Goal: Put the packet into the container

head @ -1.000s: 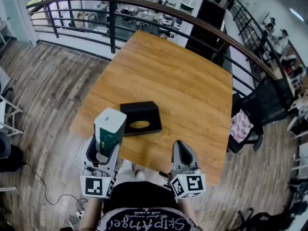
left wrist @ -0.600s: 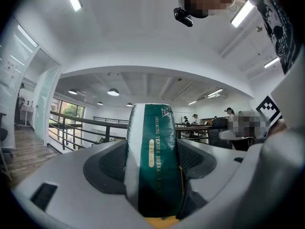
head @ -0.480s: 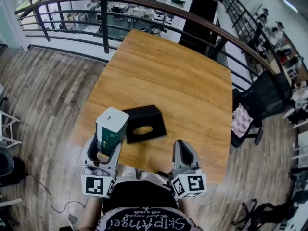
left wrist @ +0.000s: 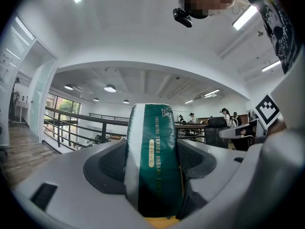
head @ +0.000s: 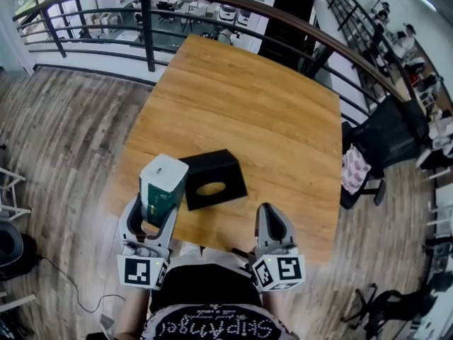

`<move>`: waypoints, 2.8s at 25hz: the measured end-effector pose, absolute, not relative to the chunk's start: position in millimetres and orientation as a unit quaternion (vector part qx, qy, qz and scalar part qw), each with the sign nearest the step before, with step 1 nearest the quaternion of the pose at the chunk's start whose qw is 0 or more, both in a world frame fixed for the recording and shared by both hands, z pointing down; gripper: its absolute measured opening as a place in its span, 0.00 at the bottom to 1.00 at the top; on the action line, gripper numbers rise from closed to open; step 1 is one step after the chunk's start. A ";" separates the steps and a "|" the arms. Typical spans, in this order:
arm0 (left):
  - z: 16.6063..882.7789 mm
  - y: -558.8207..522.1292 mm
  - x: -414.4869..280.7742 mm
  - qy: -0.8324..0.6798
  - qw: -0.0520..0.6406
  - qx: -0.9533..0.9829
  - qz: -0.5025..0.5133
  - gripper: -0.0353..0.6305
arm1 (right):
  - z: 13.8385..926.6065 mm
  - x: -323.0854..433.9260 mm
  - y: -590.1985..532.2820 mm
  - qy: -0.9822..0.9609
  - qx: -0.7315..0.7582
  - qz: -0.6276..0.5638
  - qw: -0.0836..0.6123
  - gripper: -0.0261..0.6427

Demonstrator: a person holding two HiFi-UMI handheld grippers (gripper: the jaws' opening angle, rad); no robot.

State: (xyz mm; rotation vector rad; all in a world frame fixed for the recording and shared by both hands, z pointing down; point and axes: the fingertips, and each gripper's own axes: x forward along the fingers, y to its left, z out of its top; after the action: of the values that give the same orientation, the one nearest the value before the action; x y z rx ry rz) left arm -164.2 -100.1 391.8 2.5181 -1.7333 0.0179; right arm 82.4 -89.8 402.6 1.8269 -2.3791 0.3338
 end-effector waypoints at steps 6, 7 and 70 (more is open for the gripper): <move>392.7 -113.4 -167.5 -0.572 0.045 0.819 0.007 0.57 | 402.8 79.8 -107.0 -0.790 0.599 0.112 0.062 0.10; 392.6 -115.2 -166.2 -0.574 0.045 0.818 0.007 0.57 | 403.3 81.6 -109.3 -0.791 0.599 0.113 0.063 0.10; 513.8 -187.2 -33.2 -0.354 0.062 0.903 0.234 0.57 | 447.7 196.5 -110.2 -0.725 0.659 0.182 0.080 0.10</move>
State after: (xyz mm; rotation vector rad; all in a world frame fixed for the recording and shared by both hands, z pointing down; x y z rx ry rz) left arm -33.2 -187.2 513.8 2.7304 -1.0702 0.7072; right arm 196.5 -110.2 447.7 1.9724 -2.1696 0.5438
